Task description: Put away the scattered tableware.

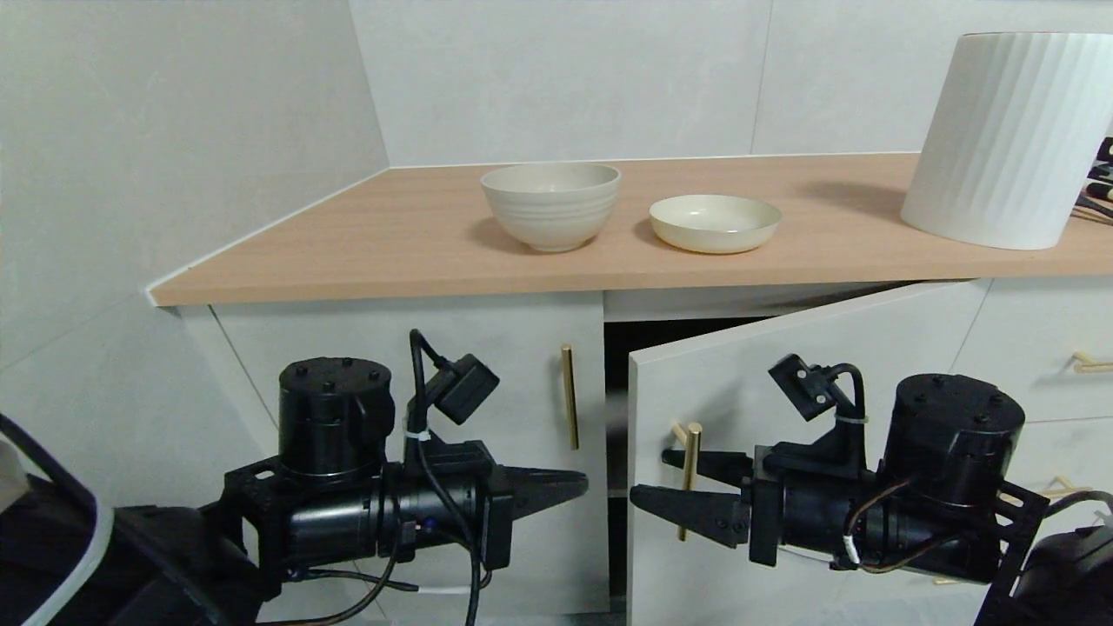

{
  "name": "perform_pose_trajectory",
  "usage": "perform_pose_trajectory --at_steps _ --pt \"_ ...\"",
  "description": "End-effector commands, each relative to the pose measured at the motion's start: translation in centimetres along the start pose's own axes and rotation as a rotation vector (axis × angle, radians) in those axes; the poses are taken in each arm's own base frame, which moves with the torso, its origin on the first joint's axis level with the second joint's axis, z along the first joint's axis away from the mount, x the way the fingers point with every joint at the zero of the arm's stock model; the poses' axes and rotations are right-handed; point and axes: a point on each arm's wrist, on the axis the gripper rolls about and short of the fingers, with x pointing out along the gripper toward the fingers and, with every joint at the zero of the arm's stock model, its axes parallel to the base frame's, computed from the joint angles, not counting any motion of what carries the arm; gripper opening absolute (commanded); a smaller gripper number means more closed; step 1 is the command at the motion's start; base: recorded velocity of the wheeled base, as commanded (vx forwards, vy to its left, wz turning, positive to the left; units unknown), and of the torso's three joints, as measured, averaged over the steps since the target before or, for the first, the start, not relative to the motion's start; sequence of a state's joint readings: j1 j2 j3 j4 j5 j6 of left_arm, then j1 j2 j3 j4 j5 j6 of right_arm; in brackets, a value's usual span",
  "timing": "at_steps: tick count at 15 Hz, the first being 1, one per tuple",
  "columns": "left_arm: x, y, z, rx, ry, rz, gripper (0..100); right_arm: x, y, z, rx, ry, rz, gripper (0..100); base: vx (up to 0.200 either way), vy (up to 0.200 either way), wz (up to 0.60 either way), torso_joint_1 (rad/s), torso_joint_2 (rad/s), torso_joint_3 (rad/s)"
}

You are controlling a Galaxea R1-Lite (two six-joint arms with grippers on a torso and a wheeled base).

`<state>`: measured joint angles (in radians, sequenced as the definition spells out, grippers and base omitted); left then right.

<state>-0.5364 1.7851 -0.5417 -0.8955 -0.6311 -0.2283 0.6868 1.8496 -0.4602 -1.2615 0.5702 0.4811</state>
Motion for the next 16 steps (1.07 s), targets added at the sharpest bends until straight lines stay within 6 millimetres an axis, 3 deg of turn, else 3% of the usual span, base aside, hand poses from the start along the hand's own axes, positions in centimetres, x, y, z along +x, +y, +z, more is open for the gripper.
perform_pose_trajectory --at_steps 1,4,7,12,16 --pt "1.7 0.7 0.1 -0.002 -0.016 -0.017 0 0.1 -0.1 -0.1 0.004 0.006 -0.002 100 0.000 0.000 0.00 0.000 0.00 0.000" --pt "4.6 2.6 0.7 0.048 -0.095 -0.032 0 0.1 -0.1 -0.1 0.004 0.005 -0.001 100 0.000 0.000 0.00 0.000 0.00 0.000" --pt "7.4 4.3 -1.0 0.060 -0.132 0.057 0 0.1 -0.2 -0.2 0.006 0.008 -0.003 100 0.000 0.000 0.00 0.000 0.00 0.000" --pt "9.4 4.4 -1.1 0.122 -0.251 0.082 0 0.0 -0.1 -0.2 0.002 0.005 -0.005 100 0.000 0.000 0.00 0.000 0.00 0.000" --pt "10.3 3.4 -1.3 0.158 -0.302 0.045 0 -0.3 -0.3 -0.6 -0.053 0.016 -0.022 100 0.000 0.000 0.00 0.000 0.00 0.000"
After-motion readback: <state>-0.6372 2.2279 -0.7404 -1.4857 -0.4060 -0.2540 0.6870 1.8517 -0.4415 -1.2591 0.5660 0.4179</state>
